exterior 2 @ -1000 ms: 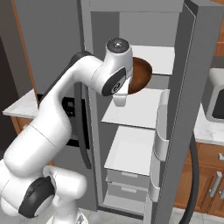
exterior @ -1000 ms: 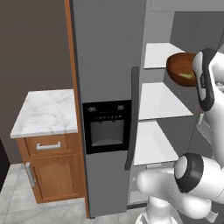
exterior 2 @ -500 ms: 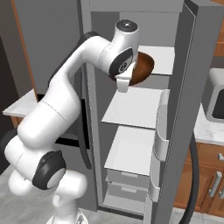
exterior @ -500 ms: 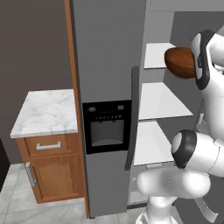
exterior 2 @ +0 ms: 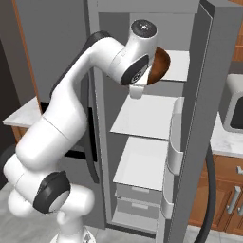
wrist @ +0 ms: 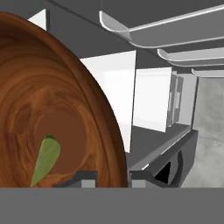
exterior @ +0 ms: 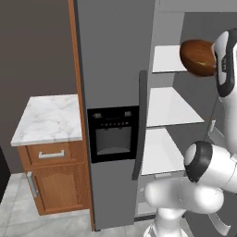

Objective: Move the mug from next to the sink to the open cabinet. Then, move the bowl with the lemon wedge to the fridge to clear the area for faucet cleaning.

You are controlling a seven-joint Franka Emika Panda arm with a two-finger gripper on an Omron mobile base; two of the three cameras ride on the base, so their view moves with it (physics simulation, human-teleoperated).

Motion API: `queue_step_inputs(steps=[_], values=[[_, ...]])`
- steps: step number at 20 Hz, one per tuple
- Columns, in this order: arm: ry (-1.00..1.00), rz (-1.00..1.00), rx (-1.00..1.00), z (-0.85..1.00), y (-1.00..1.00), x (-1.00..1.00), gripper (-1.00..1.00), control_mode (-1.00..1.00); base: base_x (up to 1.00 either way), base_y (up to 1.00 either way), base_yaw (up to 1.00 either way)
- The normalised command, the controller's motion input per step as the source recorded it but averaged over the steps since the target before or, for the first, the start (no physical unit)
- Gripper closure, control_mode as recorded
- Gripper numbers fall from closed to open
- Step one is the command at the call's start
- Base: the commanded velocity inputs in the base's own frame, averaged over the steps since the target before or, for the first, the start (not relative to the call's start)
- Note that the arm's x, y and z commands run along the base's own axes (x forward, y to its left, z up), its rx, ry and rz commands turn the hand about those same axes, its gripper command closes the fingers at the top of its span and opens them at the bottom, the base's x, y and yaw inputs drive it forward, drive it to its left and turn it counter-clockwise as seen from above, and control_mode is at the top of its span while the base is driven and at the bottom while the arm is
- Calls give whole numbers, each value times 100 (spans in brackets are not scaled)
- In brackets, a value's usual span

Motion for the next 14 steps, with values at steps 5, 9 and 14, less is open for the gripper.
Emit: queue_step_inputs(steps=[5,9,14], values=[[-13,0,0,0,0,-10,100,-100,0,0,0],[-3,0,0,3,0,27,100,-100,0,0,0],[0,-1,0,20,0,79,100,-100,0,0,0]])
